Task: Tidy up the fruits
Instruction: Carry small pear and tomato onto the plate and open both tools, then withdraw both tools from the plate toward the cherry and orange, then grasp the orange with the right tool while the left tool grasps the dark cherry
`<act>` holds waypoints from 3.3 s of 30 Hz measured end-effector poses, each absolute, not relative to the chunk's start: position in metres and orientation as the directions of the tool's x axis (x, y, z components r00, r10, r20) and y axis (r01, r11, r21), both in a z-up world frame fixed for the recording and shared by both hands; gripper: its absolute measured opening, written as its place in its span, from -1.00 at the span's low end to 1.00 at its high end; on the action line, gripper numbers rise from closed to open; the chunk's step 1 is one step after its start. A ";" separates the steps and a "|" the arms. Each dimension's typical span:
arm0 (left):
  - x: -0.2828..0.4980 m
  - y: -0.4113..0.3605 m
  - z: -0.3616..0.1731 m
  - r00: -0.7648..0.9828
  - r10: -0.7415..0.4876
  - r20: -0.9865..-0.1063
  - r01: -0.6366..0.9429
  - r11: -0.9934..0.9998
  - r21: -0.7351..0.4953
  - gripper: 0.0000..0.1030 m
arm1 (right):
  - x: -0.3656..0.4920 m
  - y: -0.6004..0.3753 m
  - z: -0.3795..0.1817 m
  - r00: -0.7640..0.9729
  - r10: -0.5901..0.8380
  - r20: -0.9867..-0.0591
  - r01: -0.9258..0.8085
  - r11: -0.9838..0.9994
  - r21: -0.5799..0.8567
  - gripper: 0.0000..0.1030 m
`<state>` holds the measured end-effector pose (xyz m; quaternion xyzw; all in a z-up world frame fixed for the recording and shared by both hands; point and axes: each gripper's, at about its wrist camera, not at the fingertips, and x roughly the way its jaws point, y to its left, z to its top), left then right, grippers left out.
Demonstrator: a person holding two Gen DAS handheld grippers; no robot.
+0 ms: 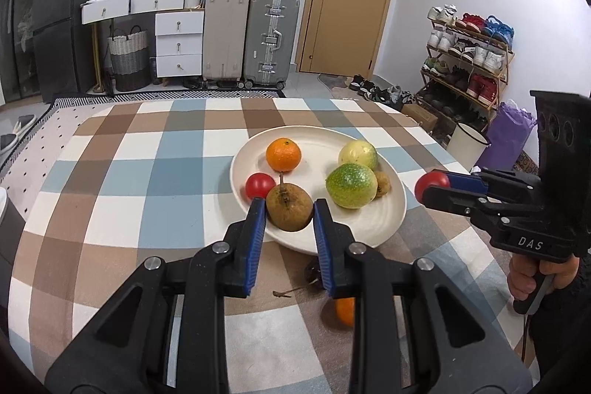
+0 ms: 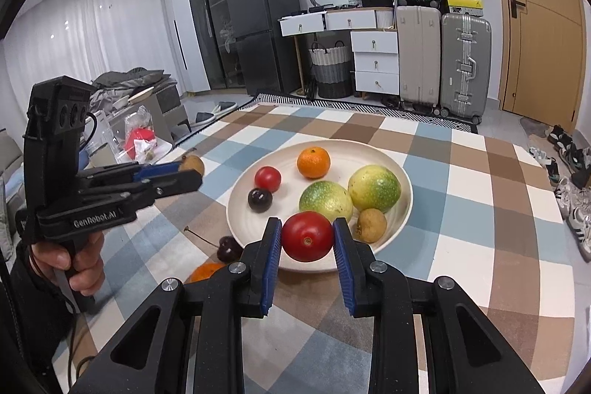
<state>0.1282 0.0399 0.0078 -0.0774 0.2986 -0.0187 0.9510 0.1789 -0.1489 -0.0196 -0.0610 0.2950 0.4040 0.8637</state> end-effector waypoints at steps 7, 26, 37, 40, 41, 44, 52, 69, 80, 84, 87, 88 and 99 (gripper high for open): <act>0.149 0.016 0.004 0.810 -0.093 -0.579 0.037 0.994 -0.107 -0.55 | 0.191 -0.144 -0.025 0.496 0.647 -0.579 -0.707 0.688 0.164 -0.45; 0.169 0.002 -0.020 0.760 -0.087 -0.644 0.054 0.996 -0.071 -0.54 | 0.203 -0.131 -0.044 0.503 0.579 -0.642 -0.669 0.731 0.135 -0.43; 0.154 0.015 -0.007 0.787 -0.069 -0.613 0.020 0.996 -0.086 0.40 | 0.198 -0.144 -0.035 0.531 0.579 -0.619 -0.659 0.741 0.129 0.27; 0.148 0.022 -0.004 0.791 -0.037 -0.611 -0.014 0.997 -0.078 0.66 | 0.196 -0.147 -0.035 0.536 0.577 -0.617 -0.653 0.746 0.130 0.71; 0.146 0.024 -0.002 0.792 -0.032 -0.610 -0.021 0.997 -0.079 0.70 | 0.196 -0.148 -0.035 0.538 0.574 -0.617 -0.652 0.748 0.128 0.73; 0.140 0.033 0.000 0.796 -0.013 -0.605 -0.055 0.994 -0.095 0.99 | 0.195 -0.148 -0.034 0.551 0.561 -0.617 -0.641 0.758 0.117 0.92; 0.133 0.040 0.003 0.800 -0.008 -0.600 -0.060 0.994 -0.094 0.99 | 0.196 -0.143 -0.040 0.548 0.534 -0.644 -0.636 0.766 0.094 0.99; 0.128 0.031 -0.002 0.772 -0.013 -0.636 -0.030 0.998 -0.057 0.99 | 0.182 -0.126 -0.051 0.439 0.576 -0.690 -0.723 0.682 0.110 0.99; 0.130 0.041 -0.003 0.768 -0.008 -0.641 -0.061 0.995 -0.085 0.99 | 0.170 -0.111 -0.062 0.317 0.622 -0.716 -0.792 0.589 0.161 0.97; 0.130 0.042 -0.004 0.766 -0.008 -0.643 -0.064 0.994 -0.089 0.99 | 0.165 -0.103 -0.066 0.301 0.613 -0.730 -0.804 0.575 0.151 0.75; 0.132 0.042 -0.006 0.760 -0.009 -0.649 -0.064 0.994 -0.089 0.99 | 0.161 -0.097 -0.070 0.285 0.611 -0.739 -0.815 0.560 0.148 0.68; 0.133 0.041 -0.007 0.757 -0.008 -0.654 -0.066 0.994 -0.089 0.99 | 0.159 -0.096 -0.071 0.283 0.609 -0.741 -0.819 0.556 0.144 0.68; 0.136 0.036 -0.014 0.743 -0.012 -0.669 -0.053 0.996 -0.077 0.99 | 0.152 -0.080 -0.076 0.251 0.608 -0.754 -0.849 0.513 0.131 0.18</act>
